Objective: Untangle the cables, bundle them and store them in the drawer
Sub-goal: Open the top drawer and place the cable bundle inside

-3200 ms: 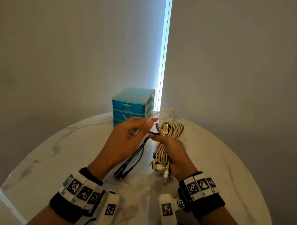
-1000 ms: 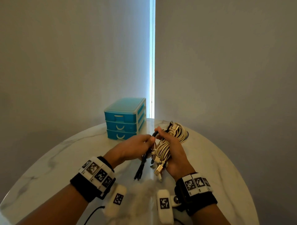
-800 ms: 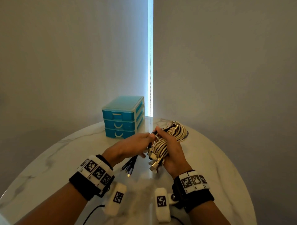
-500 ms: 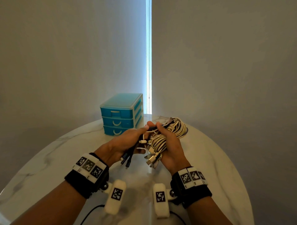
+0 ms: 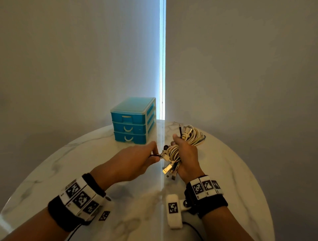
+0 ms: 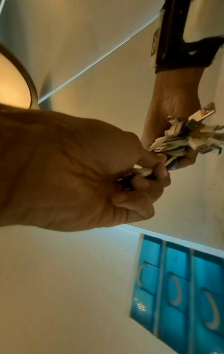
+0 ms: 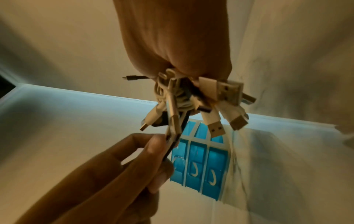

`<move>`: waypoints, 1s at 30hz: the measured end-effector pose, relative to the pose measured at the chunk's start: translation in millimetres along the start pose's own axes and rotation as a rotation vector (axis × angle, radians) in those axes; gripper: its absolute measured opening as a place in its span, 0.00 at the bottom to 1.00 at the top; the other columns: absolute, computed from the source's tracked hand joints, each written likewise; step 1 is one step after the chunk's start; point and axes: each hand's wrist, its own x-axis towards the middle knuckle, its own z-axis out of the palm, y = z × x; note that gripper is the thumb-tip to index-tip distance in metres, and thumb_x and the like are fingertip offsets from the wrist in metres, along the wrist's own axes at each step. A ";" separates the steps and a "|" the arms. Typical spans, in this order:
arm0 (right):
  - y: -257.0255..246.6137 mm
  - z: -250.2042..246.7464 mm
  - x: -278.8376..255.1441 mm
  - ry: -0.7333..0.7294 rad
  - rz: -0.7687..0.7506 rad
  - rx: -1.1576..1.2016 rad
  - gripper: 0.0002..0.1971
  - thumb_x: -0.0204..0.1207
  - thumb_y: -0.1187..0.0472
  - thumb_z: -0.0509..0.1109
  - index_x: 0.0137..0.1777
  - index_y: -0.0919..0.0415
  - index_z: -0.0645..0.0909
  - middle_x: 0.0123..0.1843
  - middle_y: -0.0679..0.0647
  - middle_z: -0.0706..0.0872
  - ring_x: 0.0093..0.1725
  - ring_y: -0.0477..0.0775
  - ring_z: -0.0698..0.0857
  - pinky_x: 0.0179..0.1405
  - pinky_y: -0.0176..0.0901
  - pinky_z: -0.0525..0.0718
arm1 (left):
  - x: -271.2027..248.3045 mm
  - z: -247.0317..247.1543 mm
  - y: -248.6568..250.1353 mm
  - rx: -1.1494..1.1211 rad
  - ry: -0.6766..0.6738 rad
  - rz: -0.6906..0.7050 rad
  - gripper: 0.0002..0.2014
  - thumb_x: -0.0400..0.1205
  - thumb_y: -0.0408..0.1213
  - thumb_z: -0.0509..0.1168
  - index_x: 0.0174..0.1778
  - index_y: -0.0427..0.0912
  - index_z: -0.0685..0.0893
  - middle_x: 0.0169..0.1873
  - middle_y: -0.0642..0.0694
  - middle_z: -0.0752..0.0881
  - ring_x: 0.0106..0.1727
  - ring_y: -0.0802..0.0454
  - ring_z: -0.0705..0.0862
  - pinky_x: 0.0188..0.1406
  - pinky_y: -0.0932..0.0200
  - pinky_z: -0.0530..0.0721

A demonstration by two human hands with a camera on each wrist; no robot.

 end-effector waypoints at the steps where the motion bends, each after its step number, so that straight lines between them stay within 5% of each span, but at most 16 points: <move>1: -0.6 -0.3 -1.0 -0.023 -0.007 -0.040 0.11 0.83 0.57 0.80 0.51 0.65 0.89 0.39 0.58 0.90 0.38 0.58 0.90 0.46 0.54 0.92 | -2.3 -3.3 -0.8 0.047 0.014 0.030 0.14 0.93 0.56 0.59 0.71 0.57 0.77 0.62 0.54 0.88 0.54 0.58 0.87 0.55 0.57 0.90; 6: -9.7 -9.1 -2.4 -0.335 0.110 -0.093 0.09 0.83 0.63 0.80 0.42 0.65 0.87 0.39 0.61 0.89 0.44 0.59 0.91 0.61 0.64 0.90 | -7.2 -44.9 -14.0 0.106 0.048 0.123 0.09 0.92 0.50 0.63 0.66 0.61 0.84 0.62 0.62 0.84 0.60 0.62 0.83 0.61 0.62 0.86; 9: -9.8 -5.7 -9.9 -0.367 0.087 -0.220 0.10 0.83 0.63 0.79 0.41 0.66 0.88 0.39 0.62 0.91 0.45 0.59 0.93 0.59 0.60 0.93 | -6.6 -59.5 -26.6 0.111 -0.003 0.188 0.09 0.91 0.49 0.64 0.65 0.62 0.87 0.63 0.62 0.81 0.67 0.61 0.80 0.63 0.66 0.80; 14: 3.9 4.3 -16.8 -0.465 0.013 -0.355 0.16 0.80 0.49 0.83 0.56 0.61 0.89 0.42 0.60 0.90 0.45 0.59 0.92 0.54 0.61 0.93 | -1.7 -62.9 -20.4 0.159 -0.010 0.354 0.11 0.91 0.48 0.64 0.65 0.56 0.90 0.60 0.59 0.80 0.65 0.64 0.76 0.53 0.76 0.72; 19: 8.6 11.9 -28.7 -0.676 0.199 -0.136 0.21 0.87 0.40 0.70 0.54 0.60 0.85 0.40 0.60 0.85 0.36 0.53 0.87 0.38 0.49 0.90 | 9.7 -68.4 -17.0 -0.148 -0.036 0.394 0.08 0.90 0.51 0.66 0.55 0.59 0.91 0.56 0.59 0.83 0.63 0.59 0.82 0.64 0.54 0.84; 23: 12.6 15.3 -27.3 -0.796 0.332 0.068 0.39 0.66 0.23 0.80 0.53 0.62 0.84 0.40 0.58 0.79 0.36 0.53 0.83 0.34 0.46 0.90 | 15.2 -56.5 -12.6 -0.500 0.022 0.358 0.09 0.88 0.55 0.66 0.58 0.66 0.91 0.60 0.58 0.83 0.67 0.57 0.83 0.70 0.52 0.86; 26: 15.8 15.5 -25.8 -0.837 0.359 0.108 0.49 0.54 0.15 0.76 0.53 0.63 0.85 0.41 0.59 0.79 0.35 0.53 0.85 0.34 0.45 0.90 | 22.7 -40.8 -7.0 -0.621 0.122 0.301 0.11 0.88 0.56 0.66 0.65 0.69 0.85 0.62 0.59 0.84 0.64 0.59 0.87 0.65 0.56 0.91; 30: 16.9 13.6 -23.1 -0.831 0.358 0.012 0.49 0.52 0.19 0.83 0.56 0.63 0.83 0.41 0.59 0.86 0.38 0.54 0.88 0.39 0.46 0.91 | 31.6 -25.8 -9.8 -0.588 0.294 0.245 0.18 0.91 0.48 0.67 0.76 0.66 0.74 0.62 0.61 0.79 0.63 0.59 0.85 0.60 0.63 0.90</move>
